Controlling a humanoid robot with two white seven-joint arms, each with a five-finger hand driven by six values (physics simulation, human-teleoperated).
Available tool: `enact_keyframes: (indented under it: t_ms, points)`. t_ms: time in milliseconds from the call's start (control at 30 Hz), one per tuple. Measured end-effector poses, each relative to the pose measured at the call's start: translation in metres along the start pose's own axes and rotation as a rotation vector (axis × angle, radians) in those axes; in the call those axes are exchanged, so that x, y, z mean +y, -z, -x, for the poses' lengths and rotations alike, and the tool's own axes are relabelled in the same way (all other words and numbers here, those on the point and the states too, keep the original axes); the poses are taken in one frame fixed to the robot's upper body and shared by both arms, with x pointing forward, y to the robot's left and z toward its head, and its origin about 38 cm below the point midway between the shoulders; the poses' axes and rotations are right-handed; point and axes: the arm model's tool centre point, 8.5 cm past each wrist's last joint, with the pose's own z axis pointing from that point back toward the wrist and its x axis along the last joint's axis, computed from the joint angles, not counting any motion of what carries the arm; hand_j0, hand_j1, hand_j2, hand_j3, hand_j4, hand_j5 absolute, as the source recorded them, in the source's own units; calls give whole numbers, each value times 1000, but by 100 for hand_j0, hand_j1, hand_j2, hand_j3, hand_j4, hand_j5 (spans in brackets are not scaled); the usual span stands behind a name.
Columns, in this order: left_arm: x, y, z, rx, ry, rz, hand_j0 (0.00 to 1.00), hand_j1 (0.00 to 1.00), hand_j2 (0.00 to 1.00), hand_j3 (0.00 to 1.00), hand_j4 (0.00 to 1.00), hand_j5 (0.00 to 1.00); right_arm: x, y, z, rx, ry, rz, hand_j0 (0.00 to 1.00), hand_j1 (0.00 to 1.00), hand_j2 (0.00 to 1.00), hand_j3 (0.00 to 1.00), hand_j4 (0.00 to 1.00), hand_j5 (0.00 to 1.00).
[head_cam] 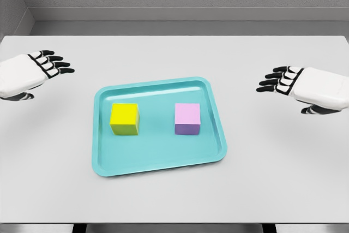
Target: Push two cubes
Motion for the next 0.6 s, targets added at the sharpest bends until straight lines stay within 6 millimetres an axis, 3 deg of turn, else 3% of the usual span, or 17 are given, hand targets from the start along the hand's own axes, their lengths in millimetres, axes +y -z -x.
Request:
enact_keyframes:
  t_ms: [200, 233, 267, 300, 333, 400, 500, 600]
  points:
    - [4, 1, -3, -14, -7, -12, 100, 100, 100, 100, 100, 100, -1, -1, 1, 2, -2, 1, 100, 100, 100, 100, 100, 100]
    - [4, 0, -4, -15, -7, -11, 100, 100, 100, 100, 100, 100, -4, -1, 2, 3, -9, 4, 100, 100, 100, 100, 100, 100]
    - [4, 0, -3, -15, -8, -11, 100, 100, 100, 100, 100, 100, -21, -3, 7, 14, -46, 18, 100, 100, 100, 100, 100, 100]
    - [4, 0, -3, -15, -7, -10, 100, 100, 100, 100, 100, 100, -33, -5, 12, 29, -78, 5, 90, 90, 90, 90, 90, 90]
    - [4, 0, -3, -15, -6, -10, 100, 100, 100, 100, 100, 100, -38, -6, 15, 40, -96, -33, 71, 71, 71, 71, 71, 71]
    - [4, 0, -3, -14, -4, -7, 90, 90, 90, 90, 90, 90, -40, -5, 19, 50, -116, -112, 66, 66, 66, 66, 66, 66]
    - [2, -1, -4, -14, -3, 4, 75, 75, 75, 75, 75, 75, -33, 15, 16, 35, -141, -189, 63, 63, 63, 63, 63, 63]
    - [-2, 0, -5, -18, -1, 36, 73, 73, 73, 73, 73, 73, -27, 49, 6, -10, -176, -206, 60, 60, 60, 60, 60, 60]
